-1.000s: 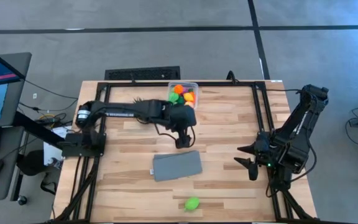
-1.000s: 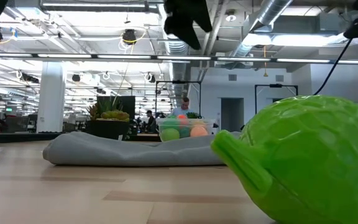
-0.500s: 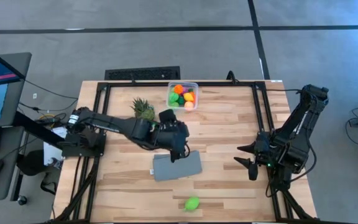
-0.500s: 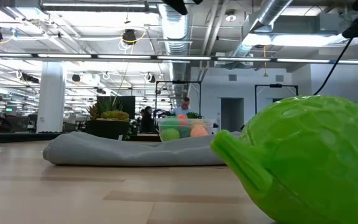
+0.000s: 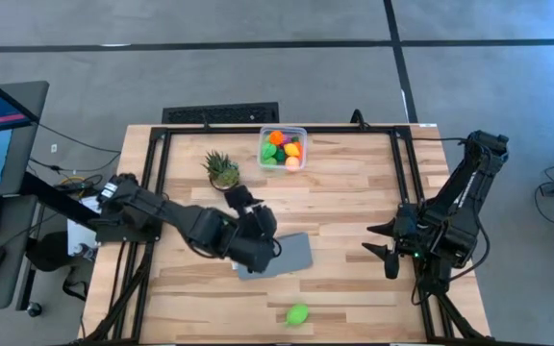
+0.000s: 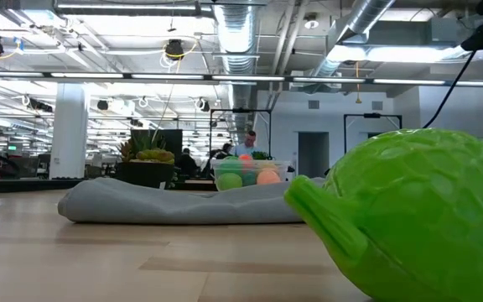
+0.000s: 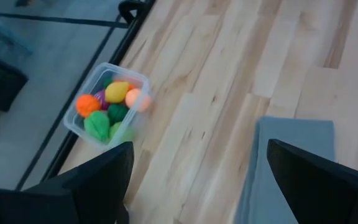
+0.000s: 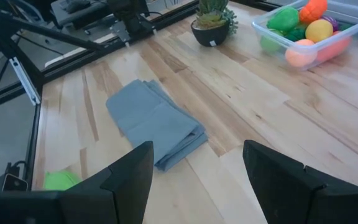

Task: Pick and placing Produce into tupperware
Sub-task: Put the melon into the bin

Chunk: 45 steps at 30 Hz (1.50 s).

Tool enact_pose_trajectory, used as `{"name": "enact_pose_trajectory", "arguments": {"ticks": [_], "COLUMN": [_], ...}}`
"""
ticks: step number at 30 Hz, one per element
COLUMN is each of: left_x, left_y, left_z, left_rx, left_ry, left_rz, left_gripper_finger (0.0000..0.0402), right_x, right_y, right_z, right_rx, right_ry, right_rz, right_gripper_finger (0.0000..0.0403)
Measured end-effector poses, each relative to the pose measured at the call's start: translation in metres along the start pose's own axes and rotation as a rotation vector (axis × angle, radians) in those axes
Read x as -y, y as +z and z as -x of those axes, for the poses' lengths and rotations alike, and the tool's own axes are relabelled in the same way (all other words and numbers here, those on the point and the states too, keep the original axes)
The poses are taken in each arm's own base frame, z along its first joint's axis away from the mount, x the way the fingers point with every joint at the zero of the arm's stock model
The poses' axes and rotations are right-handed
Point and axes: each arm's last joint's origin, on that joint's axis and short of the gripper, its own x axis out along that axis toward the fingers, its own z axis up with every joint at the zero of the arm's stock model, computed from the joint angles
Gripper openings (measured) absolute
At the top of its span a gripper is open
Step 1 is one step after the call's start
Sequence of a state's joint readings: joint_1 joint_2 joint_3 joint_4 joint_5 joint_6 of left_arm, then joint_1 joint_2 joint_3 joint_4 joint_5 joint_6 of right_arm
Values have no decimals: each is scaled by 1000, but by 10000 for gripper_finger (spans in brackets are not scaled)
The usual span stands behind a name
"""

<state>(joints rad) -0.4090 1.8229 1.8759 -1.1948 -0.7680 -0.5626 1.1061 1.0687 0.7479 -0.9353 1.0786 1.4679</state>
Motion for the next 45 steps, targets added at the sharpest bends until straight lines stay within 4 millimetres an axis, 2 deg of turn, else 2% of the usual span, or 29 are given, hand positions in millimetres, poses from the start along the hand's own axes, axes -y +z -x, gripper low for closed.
{"name": "enact_pose_trajectory", "arguments": {"ticks": [11,18,25,36,45], "left_x": [29,44,60,89,106], "left_y": [-19,-7,4,-15,-44], "left_z": [39,49,49,32,23], "left_rx": [160,267,327,340,304], "left_ry": [40,-77,-233,-433,-471], "left_rz": [48,114,132,193,255], "left_gripper_finger": [360,360,360,360,360], "right_x": [-1,-3,-7,-16,-19], "right_y": [1,4,4,2,1], "right_z": [0,-1,-1,6,8], "right_rx": [37,86,85,78,74], "right_ry": [4,1,23,101,125], "right_rz": [-7,32,-5,-23,-41], "right_gripper_finger": [272,272,272,272,272]}}
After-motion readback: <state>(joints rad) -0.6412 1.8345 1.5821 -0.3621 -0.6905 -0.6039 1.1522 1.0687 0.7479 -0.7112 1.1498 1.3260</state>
